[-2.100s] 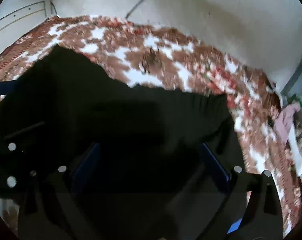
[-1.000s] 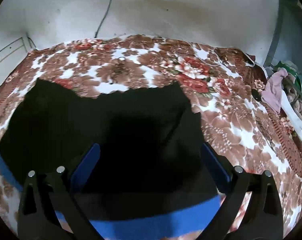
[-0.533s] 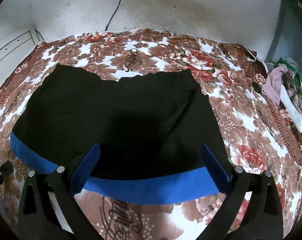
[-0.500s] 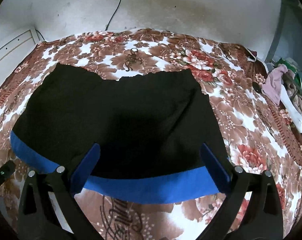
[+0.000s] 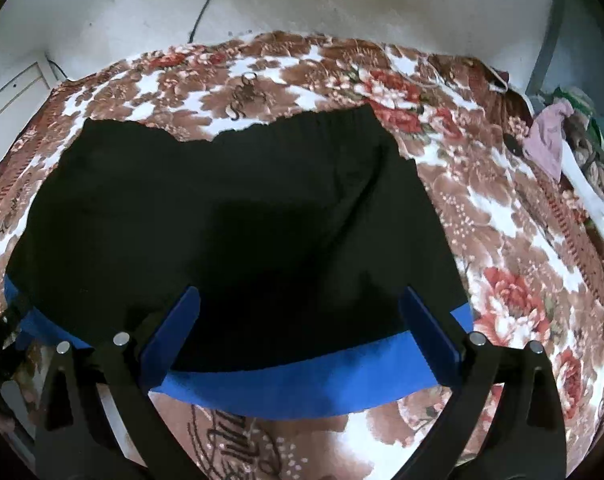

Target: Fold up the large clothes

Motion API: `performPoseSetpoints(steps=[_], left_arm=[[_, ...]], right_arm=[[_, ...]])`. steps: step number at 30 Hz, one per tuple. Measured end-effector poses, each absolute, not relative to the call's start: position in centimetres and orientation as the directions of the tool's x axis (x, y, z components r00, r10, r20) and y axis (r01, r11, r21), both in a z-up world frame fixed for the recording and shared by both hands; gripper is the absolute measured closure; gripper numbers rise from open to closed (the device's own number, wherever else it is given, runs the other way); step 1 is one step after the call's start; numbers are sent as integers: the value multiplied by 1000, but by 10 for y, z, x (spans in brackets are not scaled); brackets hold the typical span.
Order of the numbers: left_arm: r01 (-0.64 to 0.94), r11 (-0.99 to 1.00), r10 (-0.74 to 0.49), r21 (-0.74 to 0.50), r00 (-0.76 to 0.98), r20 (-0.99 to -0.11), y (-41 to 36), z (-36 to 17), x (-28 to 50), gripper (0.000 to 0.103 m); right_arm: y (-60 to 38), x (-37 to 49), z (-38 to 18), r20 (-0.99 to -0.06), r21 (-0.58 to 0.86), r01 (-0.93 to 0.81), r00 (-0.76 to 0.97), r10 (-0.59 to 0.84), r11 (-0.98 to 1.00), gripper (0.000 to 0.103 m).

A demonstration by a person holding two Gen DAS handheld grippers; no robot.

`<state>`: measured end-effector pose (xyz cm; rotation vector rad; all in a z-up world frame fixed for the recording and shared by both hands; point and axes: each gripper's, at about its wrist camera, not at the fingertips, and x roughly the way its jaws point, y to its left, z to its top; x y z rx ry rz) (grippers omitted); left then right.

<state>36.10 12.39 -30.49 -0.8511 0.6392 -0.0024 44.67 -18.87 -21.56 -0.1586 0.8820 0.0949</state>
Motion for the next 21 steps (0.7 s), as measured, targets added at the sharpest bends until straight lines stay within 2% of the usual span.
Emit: performPoseSetpoints(steps=[17, 19, 21], left_arm=[[-225, 616, -250, -755, 853, -458, 131, -299, 416, 6], [-219, 619, -252, -754, 855, -454, 133, -298, 418, 9], [-235, 605, -245, -761, 854, -459, 138, -301, 418, 24]], right_arm=[[-185, 467, -232, -769, -109, -132, 639, 1, 985, 5], [-182, 467, -232, -763, -104, -132, 646, 7, 986, 5], [-179, 466, -232, -756, -101, -133, 654, 10, 986, 5]])
